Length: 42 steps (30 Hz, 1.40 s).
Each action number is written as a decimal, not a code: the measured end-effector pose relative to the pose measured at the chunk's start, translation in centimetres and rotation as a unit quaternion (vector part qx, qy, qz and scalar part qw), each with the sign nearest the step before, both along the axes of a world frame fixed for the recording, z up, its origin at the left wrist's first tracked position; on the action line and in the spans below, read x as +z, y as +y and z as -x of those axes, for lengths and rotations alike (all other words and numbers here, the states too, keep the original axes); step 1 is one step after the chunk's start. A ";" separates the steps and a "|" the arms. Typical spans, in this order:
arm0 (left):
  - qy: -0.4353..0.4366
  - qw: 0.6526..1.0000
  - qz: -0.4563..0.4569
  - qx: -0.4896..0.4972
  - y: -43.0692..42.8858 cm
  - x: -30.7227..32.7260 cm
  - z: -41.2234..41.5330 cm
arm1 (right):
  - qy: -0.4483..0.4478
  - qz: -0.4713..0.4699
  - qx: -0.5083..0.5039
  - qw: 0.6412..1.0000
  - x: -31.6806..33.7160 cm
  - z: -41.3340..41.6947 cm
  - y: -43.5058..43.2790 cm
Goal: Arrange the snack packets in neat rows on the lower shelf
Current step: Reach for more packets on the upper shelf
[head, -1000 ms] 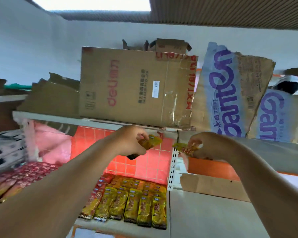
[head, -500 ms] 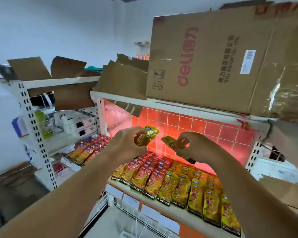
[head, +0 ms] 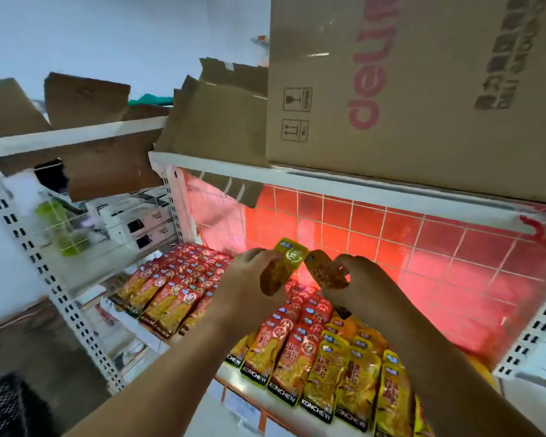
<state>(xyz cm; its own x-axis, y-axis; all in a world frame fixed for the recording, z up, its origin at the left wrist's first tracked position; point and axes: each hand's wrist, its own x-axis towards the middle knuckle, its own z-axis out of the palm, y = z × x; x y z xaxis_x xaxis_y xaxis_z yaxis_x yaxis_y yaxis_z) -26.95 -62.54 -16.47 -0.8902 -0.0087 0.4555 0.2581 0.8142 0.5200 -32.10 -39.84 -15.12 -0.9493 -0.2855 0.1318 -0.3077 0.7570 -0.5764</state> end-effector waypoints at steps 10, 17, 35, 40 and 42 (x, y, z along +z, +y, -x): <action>0.000 0.998 -0.020 -0.056 2.7 -7.6 2.3 | -0.005 -0.007 -0.061 0.998 -4.7 1.9 2.4; 0.059 0.983 0.028 -0.174 2.3 -16.2 0.5 | -0.035 -0.009 -0.184 0.982 -9.8 -2.9 5.0; 0.035 0.937 -0.011 -0.348 0.4 -19.7 0.2 | -0.066 -0.070 -0.436 0.895 -17.9 -10.8 -2.7; 0.038 0.937 -0.002 -0.348 0.5 -19.8 0.2 | -0.062 -0.088 -0.438 0.892 -18.3 -10.7 -2.9; 0.041 0.939 -0.002 -0.341 0.6 -19.8 0.1 | -0.054 -0.089 -0.436 0.894 -18.4 -10.7 -2.8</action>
